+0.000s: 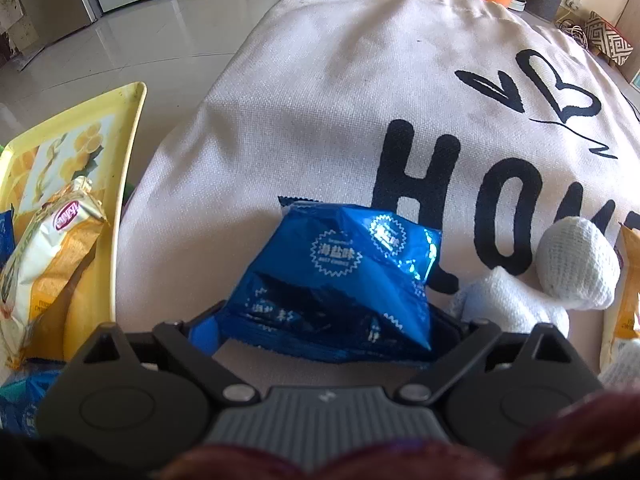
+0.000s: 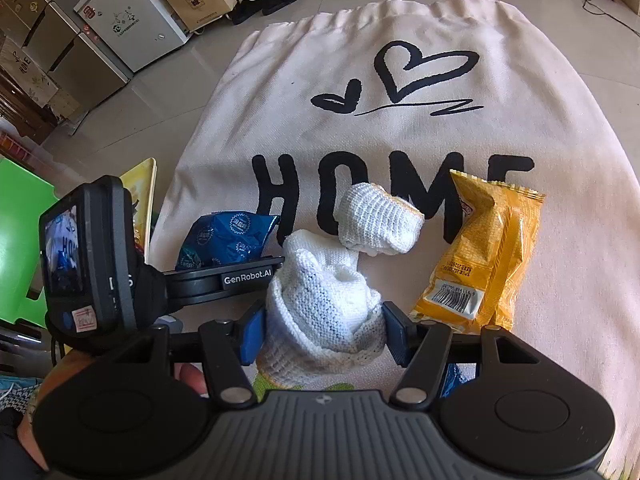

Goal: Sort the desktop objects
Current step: 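Lift the blue packet in the left tool while the right tool lifts the sock toward the tray, then open the left tool over the tray while the right tool releases the white sock into it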

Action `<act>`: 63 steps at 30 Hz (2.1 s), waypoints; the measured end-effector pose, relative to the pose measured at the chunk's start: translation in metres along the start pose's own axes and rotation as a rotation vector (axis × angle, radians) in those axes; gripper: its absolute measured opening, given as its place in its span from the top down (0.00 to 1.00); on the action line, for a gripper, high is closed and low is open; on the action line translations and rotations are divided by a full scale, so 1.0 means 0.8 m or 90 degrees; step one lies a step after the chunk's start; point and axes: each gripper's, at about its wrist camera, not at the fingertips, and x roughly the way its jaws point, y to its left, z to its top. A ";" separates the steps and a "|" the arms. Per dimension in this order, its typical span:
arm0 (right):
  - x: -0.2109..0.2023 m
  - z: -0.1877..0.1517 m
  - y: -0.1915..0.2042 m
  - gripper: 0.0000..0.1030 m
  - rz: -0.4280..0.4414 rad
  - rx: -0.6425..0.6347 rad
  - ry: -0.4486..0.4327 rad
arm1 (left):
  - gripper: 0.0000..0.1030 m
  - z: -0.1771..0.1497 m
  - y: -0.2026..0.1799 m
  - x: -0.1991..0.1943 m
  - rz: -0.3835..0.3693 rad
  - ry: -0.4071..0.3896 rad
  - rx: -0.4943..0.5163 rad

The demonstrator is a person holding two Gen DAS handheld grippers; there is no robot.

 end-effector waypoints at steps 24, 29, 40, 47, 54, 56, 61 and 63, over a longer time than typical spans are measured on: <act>-0.004 0.016 0.001 0.41 0.008 0.042 -0.055 | 0.10 0.004 0.011 -0.052 -0.033 -0.053 0.014; 0.001 0.016 0.012 0.41 0.023 0.034 -0.054 | 0.10 0.003 0.024 -0.065 -0.030 -0.066 0.011; 0.022 0.016 0.052 0.41 0.063 0.013 -0.046 | 0.10 0.006 0.067 -0.092 -0.020 -0.093 -0.021; 0.035 0.018 0.066 0.41 0.091 0.022 -0.036 | 0.10 0.010 0.091 -0.095 -0.019 -0.090 -0.043; 0.042 0.019 0.086 0.41 0.127 0.013 -0.035 | 0.10 0.026 0.148 -0.112 -0.033 -0.104 -0.123; 0.044 0.018 0.095 0.41 0.147 0.001 -0.031 | 0.10 0.031 0.167 -0.116 -0.033 -0.109 -0.147; 0.047 0.012 0.120 0.41 0.194 -0.041 -0.022 | 0.10 0.040 0.208 -0.123 -0.041 -0.119 -0.200; 0.052 0.008 0.130 0.41 0.221 -0.050 -0.007 | 0.10 0.043 0.223 -0.124 -0.053 -0.117 -0.218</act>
